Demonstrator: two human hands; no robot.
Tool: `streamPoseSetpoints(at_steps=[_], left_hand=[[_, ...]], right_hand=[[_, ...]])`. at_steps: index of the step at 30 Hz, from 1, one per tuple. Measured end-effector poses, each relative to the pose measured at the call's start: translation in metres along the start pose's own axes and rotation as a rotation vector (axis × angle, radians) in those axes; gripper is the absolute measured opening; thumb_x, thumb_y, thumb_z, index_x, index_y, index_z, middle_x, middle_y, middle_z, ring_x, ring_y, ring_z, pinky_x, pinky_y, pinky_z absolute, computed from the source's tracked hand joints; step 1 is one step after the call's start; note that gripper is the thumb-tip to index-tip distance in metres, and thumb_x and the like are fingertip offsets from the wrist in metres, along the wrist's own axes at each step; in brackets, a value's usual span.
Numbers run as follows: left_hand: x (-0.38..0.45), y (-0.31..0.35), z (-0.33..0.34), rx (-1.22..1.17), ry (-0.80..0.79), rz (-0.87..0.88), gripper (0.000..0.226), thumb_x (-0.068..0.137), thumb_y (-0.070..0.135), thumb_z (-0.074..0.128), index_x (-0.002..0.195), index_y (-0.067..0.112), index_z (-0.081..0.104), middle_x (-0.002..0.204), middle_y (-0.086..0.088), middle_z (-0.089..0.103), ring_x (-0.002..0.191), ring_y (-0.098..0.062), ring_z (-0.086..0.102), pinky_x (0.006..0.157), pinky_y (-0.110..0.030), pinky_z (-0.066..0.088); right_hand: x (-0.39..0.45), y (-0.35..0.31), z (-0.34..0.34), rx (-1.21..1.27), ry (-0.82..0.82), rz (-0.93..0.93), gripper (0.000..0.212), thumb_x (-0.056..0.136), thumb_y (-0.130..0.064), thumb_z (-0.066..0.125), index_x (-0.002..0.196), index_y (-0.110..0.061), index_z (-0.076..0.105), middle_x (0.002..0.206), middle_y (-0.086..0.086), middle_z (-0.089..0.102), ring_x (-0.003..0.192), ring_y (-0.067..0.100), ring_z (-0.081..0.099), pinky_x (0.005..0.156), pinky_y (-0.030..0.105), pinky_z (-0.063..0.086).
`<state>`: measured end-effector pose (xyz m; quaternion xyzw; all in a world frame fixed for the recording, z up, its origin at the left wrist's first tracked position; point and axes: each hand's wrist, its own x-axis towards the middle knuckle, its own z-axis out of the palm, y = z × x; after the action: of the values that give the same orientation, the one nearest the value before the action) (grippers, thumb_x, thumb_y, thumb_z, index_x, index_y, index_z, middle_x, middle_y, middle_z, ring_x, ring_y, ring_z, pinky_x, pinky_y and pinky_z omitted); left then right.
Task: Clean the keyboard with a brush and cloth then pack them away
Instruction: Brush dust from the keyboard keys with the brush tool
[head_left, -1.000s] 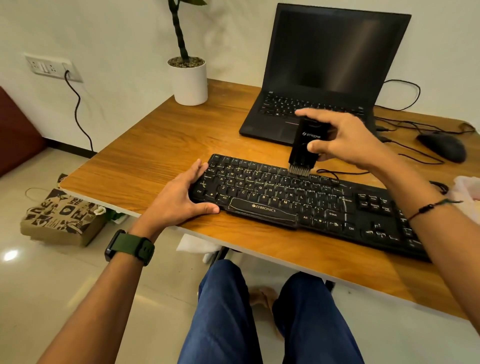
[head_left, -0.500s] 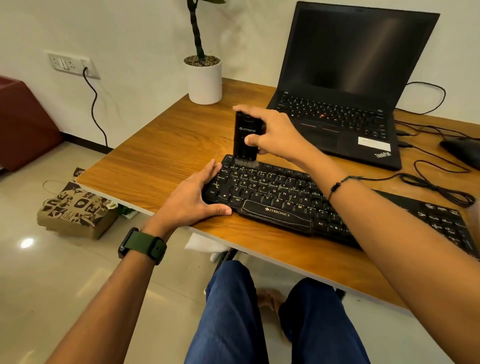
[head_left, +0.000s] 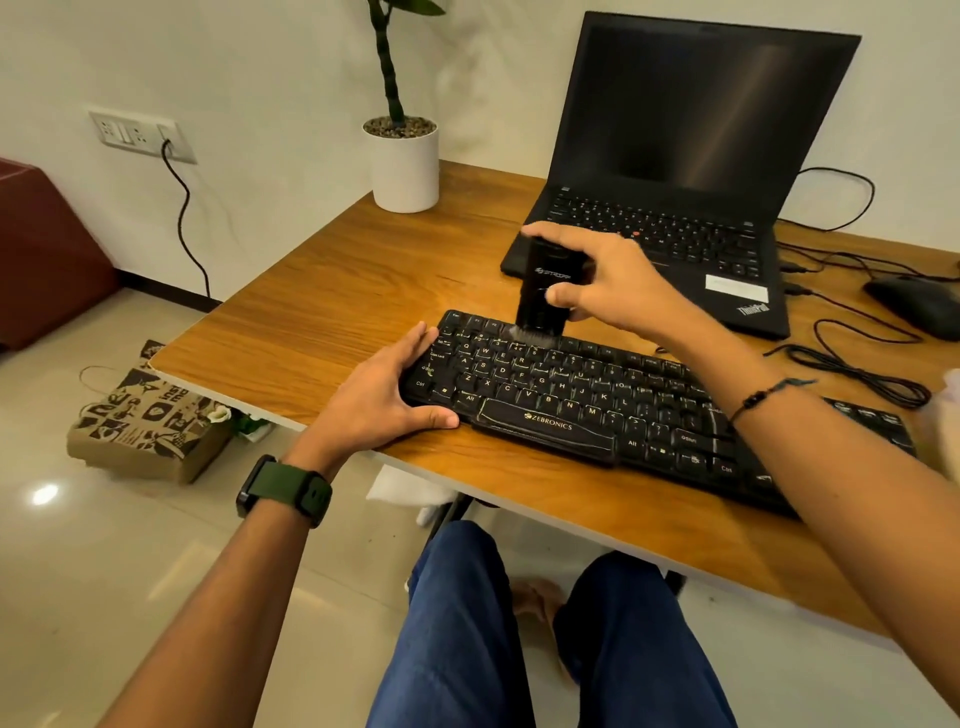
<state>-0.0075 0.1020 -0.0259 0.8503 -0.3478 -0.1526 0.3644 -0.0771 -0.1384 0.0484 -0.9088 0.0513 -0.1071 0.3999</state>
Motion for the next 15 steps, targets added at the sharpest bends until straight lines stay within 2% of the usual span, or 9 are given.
streamPoseSetpoints(at_steps=[4, 7, 9, 11, 15], left_hand=[[-0.001, 0.002, 0.0, -0.012, -0.006, 0.002, 0.119, 0.048, 0.054, 0.071, 0.147, 0.024, 0.012, 0.149, 0.013, 0.028, 0.135, -0.008, 0.027, 0.113, -0.034, 0.025], [-0.002, 0.003, -0.001, -0.029, 0.006, 0.009, 0.117, 0.05, 0.05, 0.072, 0.147, 0.023, 0.013, 0.147, 0.014, 0.03, 0.131, 0.0, 0.025, 0.112, -0.029, 0.022], [-0.001, 0.004, 0.0, -0.038, 0.008, 0.012, 0.115, 0.052, 0.046, 0.073, 0.148, 0.023, 0.013, 0.147, 0.014, 0.03, 0.128, 0.001, 0.025, 0.111, -0.027, 0.022], [-0.001, 0.003, 0.001, -0.034, 0.013, 0.01, 0.112, 0.056, 0.04, 0.076, 0.147, 0.025, 0.013, 0.146, 0.013, 0.031, 0.131, -0.004, 0.028, 0.111, -0.03, 0.024], [-0.002, 0.002, 0.002, -0.038, 0.011, -0.015, 0.109, 0.057, 0.037, 0.077, 0.147, 0.029, 0.016, 0.137, 0.021, 0.03, 0.126, -0.001, 0.028, 0.111, -0.032, 0.023]], right_hand=[[-0.027, 0.023, -0.029, 0.015, 0.039, 0.043, 0.066, 0.081, 0.002, 0.063, 0.131, -0.038, 0.046, 0.123, -0.002, 0.052, 0.101, 0.019, 0.061, 0.067, 0.033, 0.059], [-0.043, 0.034, -0.047, 0.017, 0.046, 0.073, 0.067, 0.081, 0.003, 0.063, 0.13, -0.038, 0.046, 0.126, -0.003, 0.05, 0.105, 0.021, 0.059, 0.067, 0.035, 0.059], [-0.051, 0.037, -0.061, 0.031, 0.113, 0.086, 0.068, 0.08, 0.004, 0.063, 0.13, -0.039, 0.047, 0.128, -0.004, 0.048, 0.107, 0.021, 0.057, 0.066, 0.032, 0.059], [-0.055, 0.038, -0.068, 0.052, 0.181, 0.08, 0.069, 0.079, 0.004, 0.064, 0.13, -0.039, 0.047, 0.128, -0.004, 0.047, 0.11, 0.021, 0.054, 0.065, 0.032, 0.059], [-0.058, 0.033, -0.059, -0.075, 0.112, 0.052, 0.068, 0.08, -0.001, 0.064, 0.135, -0.036, 0.043, 0.13, -0.008, 0.047, 0.111, 0.014, 0.051, 0.077, 0.03, 0.056]])
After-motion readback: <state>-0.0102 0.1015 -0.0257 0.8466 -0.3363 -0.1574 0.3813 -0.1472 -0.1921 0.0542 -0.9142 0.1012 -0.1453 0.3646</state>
